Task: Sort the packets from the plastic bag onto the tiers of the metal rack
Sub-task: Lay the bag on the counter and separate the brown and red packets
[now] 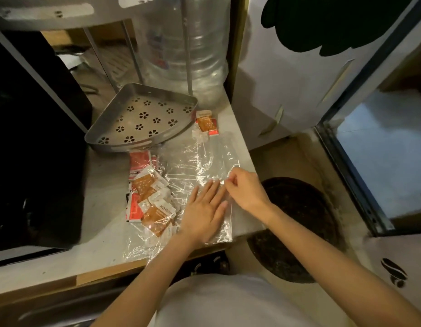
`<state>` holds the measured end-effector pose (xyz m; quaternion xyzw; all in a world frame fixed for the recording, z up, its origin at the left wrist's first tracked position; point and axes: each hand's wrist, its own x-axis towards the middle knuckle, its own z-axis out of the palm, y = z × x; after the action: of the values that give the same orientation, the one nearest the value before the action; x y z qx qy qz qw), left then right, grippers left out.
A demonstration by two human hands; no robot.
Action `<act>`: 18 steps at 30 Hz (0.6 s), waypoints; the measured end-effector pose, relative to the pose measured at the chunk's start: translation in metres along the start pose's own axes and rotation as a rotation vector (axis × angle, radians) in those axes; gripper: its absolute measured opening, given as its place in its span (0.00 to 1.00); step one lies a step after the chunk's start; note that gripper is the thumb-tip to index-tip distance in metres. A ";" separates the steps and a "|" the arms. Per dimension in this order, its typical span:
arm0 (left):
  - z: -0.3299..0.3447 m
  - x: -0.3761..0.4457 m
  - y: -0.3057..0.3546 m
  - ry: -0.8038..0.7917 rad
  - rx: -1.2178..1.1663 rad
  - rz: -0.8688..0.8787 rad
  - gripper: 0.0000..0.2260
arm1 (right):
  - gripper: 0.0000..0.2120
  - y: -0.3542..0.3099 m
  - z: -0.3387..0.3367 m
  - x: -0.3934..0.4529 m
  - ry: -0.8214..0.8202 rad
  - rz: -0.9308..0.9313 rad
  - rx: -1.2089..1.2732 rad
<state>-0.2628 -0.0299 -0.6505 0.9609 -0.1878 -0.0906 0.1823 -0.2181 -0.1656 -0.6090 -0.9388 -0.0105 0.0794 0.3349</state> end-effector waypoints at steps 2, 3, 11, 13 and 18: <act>0.001 0.000 -0.003 -0.004 0.020 -0.004 0.25 | 0.06 0.007 -0.006 0.000 0.034 0.080 0.163; 0.002 -0.001 -0.005 -0.005 0.031 -0.004 0.24 | 0.06 0.011 -0.010 -0.001 0.053 0.122 0.254; 0.004 -0.002 -0.010 -0.008 0.086 0.019 0.23 | 0.06 0.064 -0.041 -0.012 0.258 0.237 0.548; 0.005 -0.001 -0.011 -0.010 0.092 0.016 0.23 | 0.05 0.078 -0.047 -0.009 0.281 0.281 0.526; 0.006 -0.003 -0.011 0.002 0.089 0.024 0.23 | 0.06 0.094 -0.061 0.007 0.265 0.256 0.304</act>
<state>-0.2634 -0.0211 -0.6596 0.9658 -0.2029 -0.0791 0.1406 -0.2050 -0.2766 -0.6228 -0.8735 0.1650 -0.0019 0.4580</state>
